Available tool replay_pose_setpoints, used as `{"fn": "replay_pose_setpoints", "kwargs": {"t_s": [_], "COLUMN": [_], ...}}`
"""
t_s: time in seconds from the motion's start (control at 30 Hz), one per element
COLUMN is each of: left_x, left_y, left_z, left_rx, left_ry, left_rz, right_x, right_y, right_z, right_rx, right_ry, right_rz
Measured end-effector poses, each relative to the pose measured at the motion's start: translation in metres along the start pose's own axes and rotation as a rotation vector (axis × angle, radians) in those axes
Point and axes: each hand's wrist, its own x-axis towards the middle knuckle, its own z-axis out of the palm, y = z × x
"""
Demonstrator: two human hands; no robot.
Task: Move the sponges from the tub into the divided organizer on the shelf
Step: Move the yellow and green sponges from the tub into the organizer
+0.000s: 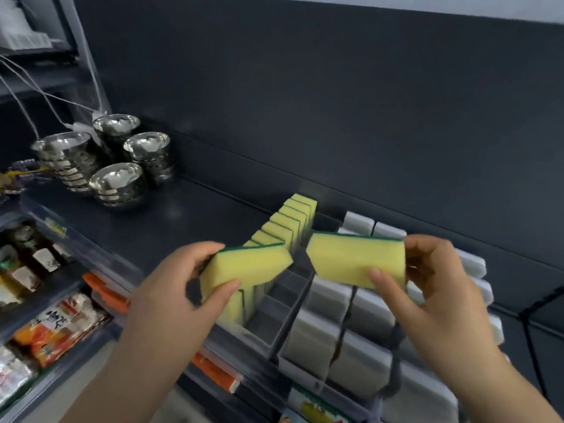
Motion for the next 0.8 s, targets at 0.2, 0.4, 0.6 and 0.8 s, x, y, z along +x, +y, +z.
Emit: {"fn": "replay_pose_setpoints", "kwargs": {"t_s": [0.2, 0.4, 0.6, 0.8], "left_x": [0.082, 0.159, 0.192, 0.208], "left_y": [-0.051, -0.097, -0.125, -0.139], "left_z": [0.005, 0.005, 0.011, 0.01], "left_rx": [-0.077, -0.167, -0.237, -0.249], "left_ry": [-0.11, -0.201, -0.377, -0.433], "left_rz": [0.153, 0.228, 0.339, 0.398], "right_x": [0.02, 0.085, 0.13, 0.144], "right_y": [-0.02, -0.033, -0.019, -0.009], "right_z": [0.033, 0.064, 0.096, 0.111], "right_rx": [-0.159, -0.514, -0.753, -0.844], "right_ry": [0.176, 0.25, 0.136, 0.087], "right_rz": [0.08, 0.093, 0.19, 0.309]}}
